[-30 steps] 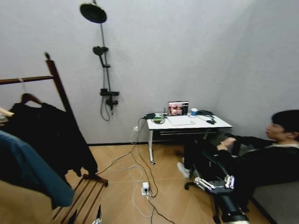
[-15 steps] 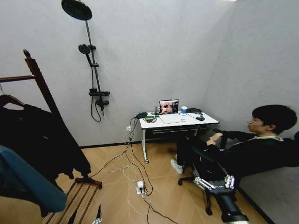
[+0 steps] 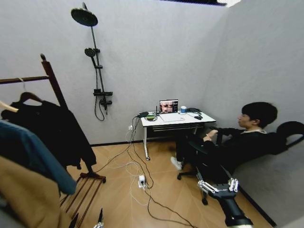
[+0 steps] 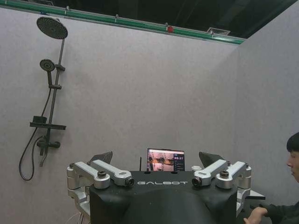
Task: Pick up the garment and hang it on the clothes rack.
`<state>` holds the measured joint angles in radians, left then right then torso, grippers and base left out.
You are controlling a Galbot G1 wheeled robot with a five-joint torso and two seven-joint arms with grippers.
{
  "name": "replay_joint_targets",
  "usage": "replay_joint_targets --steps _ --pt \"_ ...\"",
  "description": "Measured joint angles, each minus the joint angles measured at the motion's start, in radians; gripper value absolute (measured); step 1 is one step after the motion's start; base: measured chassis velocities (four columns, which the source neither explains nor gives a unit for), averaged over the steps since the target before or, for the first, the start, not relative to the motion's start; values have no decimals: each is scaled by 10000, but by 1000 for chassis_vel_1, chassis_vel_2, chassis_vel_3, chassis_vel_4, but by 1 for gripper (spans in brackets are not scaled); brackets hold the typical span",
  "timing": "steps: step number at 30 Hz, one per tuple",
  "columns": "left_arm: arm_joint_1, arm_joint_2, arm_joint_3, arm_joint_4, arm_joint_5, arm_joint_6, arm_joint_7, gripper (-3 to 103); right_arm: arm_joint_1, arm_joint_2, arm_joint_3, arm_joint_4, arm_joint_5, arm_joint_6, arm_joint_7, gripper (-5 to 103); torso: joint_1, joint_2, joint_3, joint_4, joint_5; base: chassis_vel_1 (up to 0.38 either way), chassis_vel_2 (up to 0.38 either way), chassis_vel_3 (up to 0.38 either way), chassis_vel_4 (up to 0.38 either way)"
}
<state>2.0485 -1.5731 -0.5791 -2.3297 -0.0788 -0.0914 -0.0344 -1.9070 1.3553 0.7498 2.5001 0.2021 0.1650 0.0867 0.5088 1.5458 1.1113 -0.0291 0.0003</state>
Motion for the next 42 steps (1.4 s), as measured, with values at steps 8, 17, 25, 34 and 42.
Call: replay_joint_targets --steps 8,17,25,34,42 --pt "0 0 -2 0 0 0 -1 100 -2 0 0 0 0 0 -1 100 0 4 0 -1 1 369 -359 -352 349" --pt "-1 0 1 0 0 0 -1 100 -1 0 1 -2 0 1 0 100 4 3 2 3 -2 360 -353 -362 358" --pt "0 0 -1 1 0 0 -3 100 0 0 0 -3 0 0 -1 100 3 4 2 1 -3 343 -356 -339 340" --pt "0 0 2 1 0 1 1 100 -3 0 1 -3 0 1 0 100 -1 7 1 -4 0 159 -109 -173 174" --pt "-1 0 1 0 0 0 1 100 4 0 0 -1 0 1 -1 100 -30 -71 -35 8 -3 -34 50 97 -1"
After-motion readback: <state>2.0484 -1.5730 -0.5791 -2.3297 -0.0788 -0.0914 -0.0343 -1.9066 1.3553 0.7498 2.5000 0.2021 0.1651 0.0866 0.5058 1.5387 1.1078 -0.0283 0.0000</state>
